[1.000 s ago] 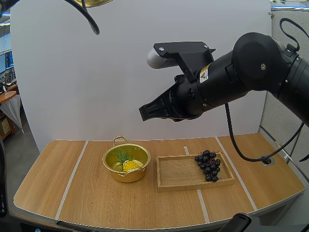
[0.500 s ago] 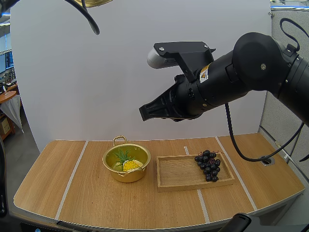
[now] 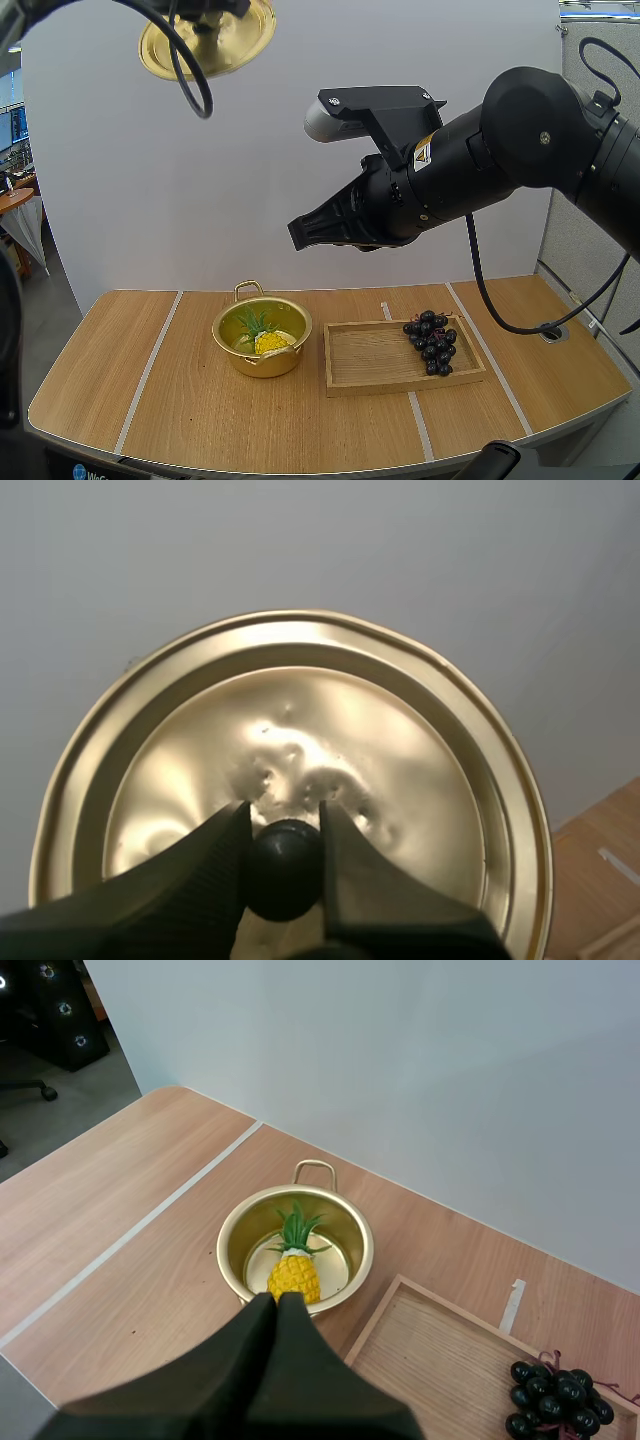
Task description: Open the pot, put the pineapple inside, and close it
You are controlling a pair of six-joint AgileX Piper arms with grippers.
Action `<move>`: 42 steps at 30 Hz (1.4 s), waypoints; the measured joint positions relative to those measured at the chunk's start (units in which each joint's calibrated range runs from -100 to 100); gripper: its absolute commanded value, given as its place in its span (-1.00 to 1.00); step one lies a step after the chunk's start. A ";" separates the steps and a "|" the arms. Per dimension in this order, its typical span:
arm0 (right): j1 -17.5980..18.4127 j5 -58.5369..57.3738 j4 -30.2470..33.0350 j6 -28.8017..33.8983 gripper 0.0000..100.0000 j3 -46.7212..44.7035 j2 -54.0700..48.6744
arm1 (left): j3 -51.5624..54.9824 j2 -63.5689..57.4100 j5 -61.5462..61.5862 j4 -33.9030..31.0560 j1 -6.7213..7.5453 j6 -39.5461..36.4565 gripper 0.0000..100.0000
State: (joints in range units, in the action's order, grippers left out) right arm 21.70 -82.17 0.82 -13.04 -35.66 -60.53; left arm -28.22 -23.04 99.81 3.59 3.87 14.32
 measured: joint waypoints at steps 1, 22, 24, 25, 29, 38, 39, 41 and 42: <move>0.00 0.00 0.00 0.00 -1.00 0.00 0.00 | 1.52 0.28 0.19 0.00 0.00 0.86 -1.00; 0.00 0.00 -0.11 0.00 -1.00 0.00 0.00 | 45.21 1.78 -10.88 5.85 0.00 13.04 -1.00; 0.00 0.00 -0.11 0.00 -1.00 0.00 0.00 | 47.46 2.86 -13.90 5.96 0.00 13.20 -1.00; 0.00 0.00 -0.11 0.00 -1.00 0.00 0.00 | 48.43 3.62 -15.09 5.96 0.00 13.20 -1.00; 0.00 0.00 -0.11 0.00 -1.00 0.00 0.00 | 50.30 6.86 -18.79 6.57 0.00 13.20 -1.00; 0.00 0.00 -0.11 0.00 -1.00 0.00 0.00 | 50.41 17.70 -22.89 7.18 0.00 16.77 -1.00; 0.00 0.00 -0.11 0.00 -1.00 0.00 0.00 | 50.41 18.80 -23.14 7.18 0.00 17.17 -1.00; 0.00 0.00 -0.11 0.00 -1.00 0.00 0.00 | 50.41 20.66 -23.54 7.90 0.00 17.96 -1.00; 0.00 0.00 -0.11 0.00 -1.00 0.00 0.00 | 50.41 21.55 -23.54 8.58 0.00 18.48 -1.00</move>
State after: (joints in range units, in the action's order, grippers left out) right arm 21.70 -82.17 0.71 -13.04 -35.66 -60.53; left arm 22.19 -1.49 76.27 12.17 3.87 32.81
